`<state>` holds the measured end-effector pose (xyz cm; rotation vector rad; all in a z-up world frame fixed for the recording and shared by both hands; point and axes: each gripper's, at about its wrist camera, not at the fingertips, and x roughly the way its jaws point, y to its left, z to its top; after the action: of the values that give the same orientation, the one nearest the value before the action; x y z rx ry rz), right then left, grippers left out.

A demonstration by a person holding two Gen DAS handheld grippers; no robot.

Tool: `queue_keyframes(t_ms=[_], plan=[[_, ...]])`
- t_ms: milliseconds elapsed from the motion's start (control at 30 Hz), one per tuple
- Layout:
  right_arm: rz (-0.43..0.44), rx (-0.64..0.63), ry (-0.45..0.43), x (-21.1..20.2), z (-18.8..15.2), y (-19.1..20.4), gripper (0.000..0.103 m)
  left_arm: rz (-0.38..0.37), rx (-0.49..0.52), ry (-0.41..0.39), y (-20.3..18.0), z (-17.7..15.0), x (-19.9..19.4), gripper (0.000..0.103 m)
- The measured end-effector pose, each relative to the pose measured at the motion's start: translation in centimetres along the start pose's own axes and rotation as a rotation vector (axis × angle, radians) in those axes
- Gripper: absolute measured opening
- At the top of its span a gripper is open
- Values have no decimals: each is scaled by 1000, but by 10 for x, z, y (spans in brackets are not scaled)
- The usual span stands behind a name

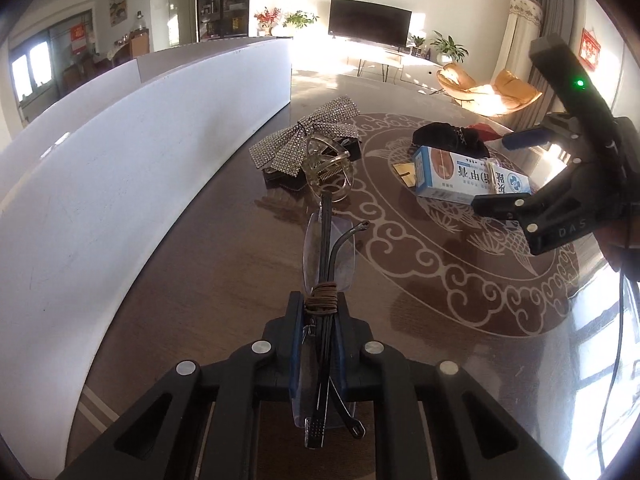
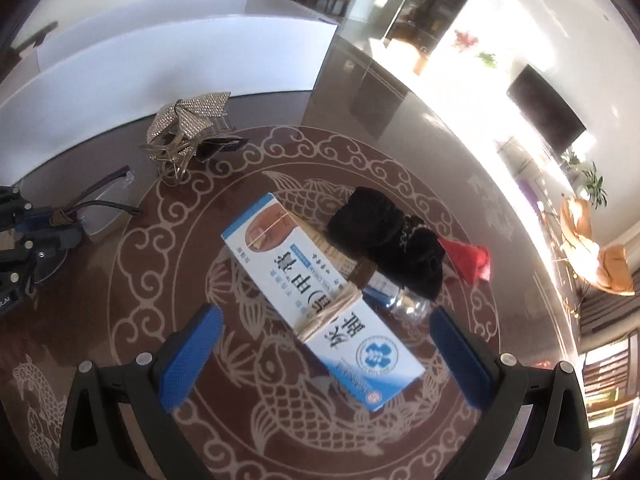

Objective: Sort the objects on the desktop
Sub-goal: 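Close the left tool on the glasses while the right tool grasps the white-blue medicine box, then lift the glasses in the left tool and the medicine box in the right tool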

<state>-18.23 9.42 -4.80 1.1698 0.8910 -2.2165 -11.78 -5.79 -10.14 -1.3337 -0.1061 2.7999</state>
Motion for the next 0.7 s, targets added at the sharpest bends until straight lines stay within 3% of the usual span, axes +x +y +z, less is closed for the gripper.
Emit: queue_keyframes(t_ms=[133, 200, 267, 300, 367, 500, 600, 700], plan=[[138, 0, 118, 34, 11, -12, 103, -15, -11, -1, 2, 1, 2, 13], [181, 19, 126, 37, 9, -12, 99, -13, -6, -3, 2, -1, 2, 13], [288, 109, 135, 36, 6, -16, 62, -13, 1, -3, 0, 0, 2, 13], [298, 156, 120, 33, 3, -17, 52, -14, 4, -3, -1, 0, 2, 13], [293, 201, 111, 25, -6, -11, 46, -22, 8, -2, -2, -1, 1, 13], [268, 341, 82, 3, -44, 4, 46, -61, 36, 4, -8, -7, -5, 13], [197, 430, 70, -21, -83, 21, 46, -119, 96, 12, -25, -11, -7, 13], [92, 480, 24, -41, -118, 41, 46, -72, 176, 6, -42, -14, -9, 15]])
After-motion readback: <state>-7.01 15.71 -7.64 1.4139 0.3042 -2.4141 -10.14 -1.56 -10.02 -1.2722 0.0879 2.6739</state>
